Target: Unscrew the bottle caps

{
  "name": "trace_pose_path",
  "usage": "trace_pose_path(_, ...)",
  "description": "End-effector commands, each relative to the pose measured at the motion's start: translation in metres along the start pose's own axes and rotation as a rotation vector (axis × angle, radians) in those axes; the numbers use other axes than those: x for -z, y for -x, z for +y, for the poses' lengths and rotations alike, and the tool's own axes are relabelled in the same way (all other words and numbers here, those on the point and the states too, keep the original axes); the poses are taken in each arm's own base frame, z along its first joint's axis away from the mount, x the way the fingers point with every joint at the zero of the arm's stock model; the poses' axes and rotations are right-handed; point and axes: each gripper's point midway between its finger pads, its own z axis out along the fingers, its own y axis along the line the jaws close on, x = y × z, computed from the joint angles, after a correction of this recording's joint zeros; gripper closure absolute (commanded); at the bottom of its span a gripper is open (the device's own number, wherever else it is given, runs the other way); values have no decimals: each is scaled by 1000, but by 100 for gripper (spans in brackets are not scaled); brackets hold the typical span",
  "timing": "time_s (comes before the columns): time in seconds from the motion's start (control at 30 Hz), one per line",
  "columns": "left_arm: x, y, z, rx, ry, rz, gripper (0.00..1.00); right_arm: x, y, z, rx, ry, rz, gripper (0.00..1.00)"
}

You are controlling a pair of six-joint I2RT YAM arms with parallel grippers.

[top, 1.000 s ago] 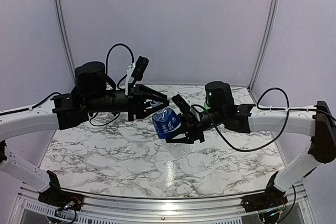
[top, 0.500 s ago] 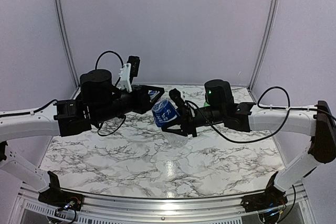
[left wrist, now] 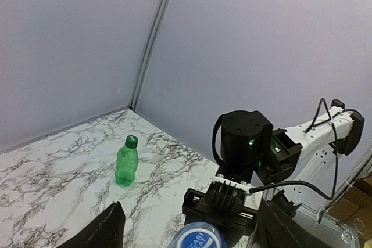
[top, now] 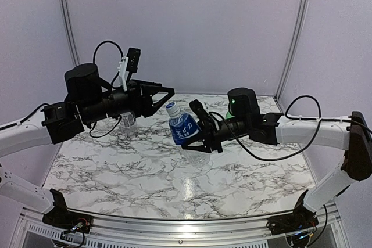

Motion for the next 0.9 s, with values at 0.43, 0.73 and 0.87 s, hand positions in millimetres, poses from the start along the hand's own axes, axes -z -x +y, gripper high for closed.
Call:
trace_pose_path(0.43,4,-9,-75,-200,-520,112,27,2,8,61,17,375,-31,66)
trace_pose_path(0.73,-3,-28,-73,-169,-552,152,38,3,9,64,17,379,-32,65)
trace_pose_path(0.87,-2,-34,-70,-156,-549,157,43,3,10,63,18,376,-35,65)
